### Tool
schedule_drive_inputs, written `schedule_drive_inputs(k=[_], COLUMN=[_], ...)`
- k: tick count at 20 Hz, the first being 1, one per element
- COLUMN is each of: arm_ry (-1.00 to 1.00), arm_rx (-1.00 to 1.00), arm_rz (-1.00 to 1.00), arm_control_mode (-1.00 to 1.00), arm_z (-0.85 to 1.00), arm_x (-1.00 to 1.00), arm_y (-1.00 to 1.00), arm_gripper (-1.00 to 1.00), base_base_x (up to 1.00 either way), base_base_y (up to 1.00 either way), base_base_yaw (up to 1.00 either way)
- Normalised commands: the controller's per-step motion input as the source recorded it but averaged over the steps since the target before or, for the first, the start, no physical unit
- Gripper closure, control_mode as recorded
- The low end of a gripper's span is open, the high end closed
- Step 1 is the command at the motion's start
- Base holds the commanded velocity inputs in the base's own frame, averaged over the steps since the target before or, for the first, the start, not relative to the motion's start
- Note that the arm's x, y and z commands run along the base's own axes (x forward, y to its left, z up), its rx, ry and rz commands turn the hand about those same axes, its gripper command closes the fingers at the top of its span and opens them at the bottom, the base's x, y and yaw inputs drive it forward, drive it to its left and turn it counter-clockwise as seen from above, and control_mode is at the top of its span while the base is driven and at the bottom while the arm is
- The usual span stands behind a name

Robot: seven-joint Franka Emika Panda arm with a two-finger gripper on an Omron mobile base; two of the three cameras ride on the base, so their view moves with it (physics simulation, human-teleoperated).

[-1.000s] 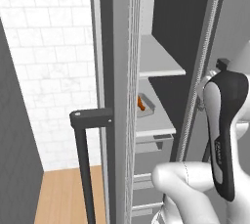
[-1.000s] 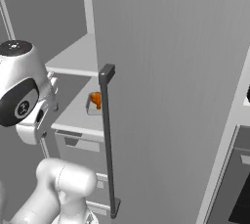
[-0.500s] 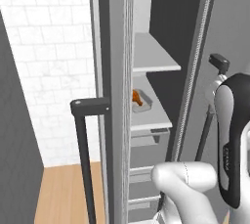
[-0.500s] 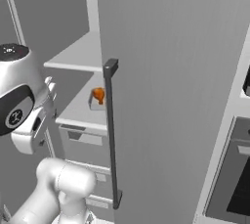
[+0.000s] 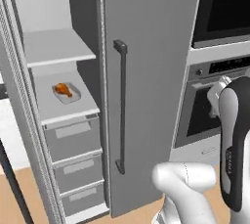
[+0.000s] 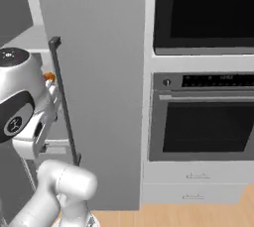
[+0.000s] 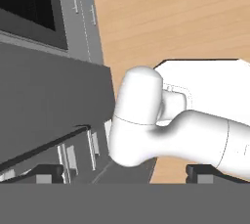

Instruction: Take the meat container that has the chicken drumstick and place it on the second highest rack of the freezer. Then take the vegetable container that has the tomatos and place it on the highest rack of the freezer.

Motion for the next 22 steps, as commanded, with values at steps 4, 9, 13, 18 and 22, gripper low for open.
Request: schedule_drive_inputs(k=[4,9,13,18,22], arm_ry=[0.0,0.0,0.0,0.0,0.0], arm_rx=[0.0,0.0,0.0,0.0,0.0], arm_rz=[0.0,0.0,0.0,0.0,0.0], arm_control_mode=[1.0,1.0,1.0,1.0,1.0], arm_z=[0.0,0.0,0.0,0.0,0.0], arm_x=[0.0,0.0,0.0,0.0,0.0], arm_y=[0.0,0.0,0.0,0.0,0.0], arm_gripper=[-1.0,-1.0,-1.0,-1.0,-1.0], base_base_x=[0.08,0.14,0.14,0.56,0.99], base_base_y=[-0.81,-0.74,-0.71,-0.61,-0.3], base_base_yaw=[-0.73,-0.73,-0.74,-0.6,-0.36])
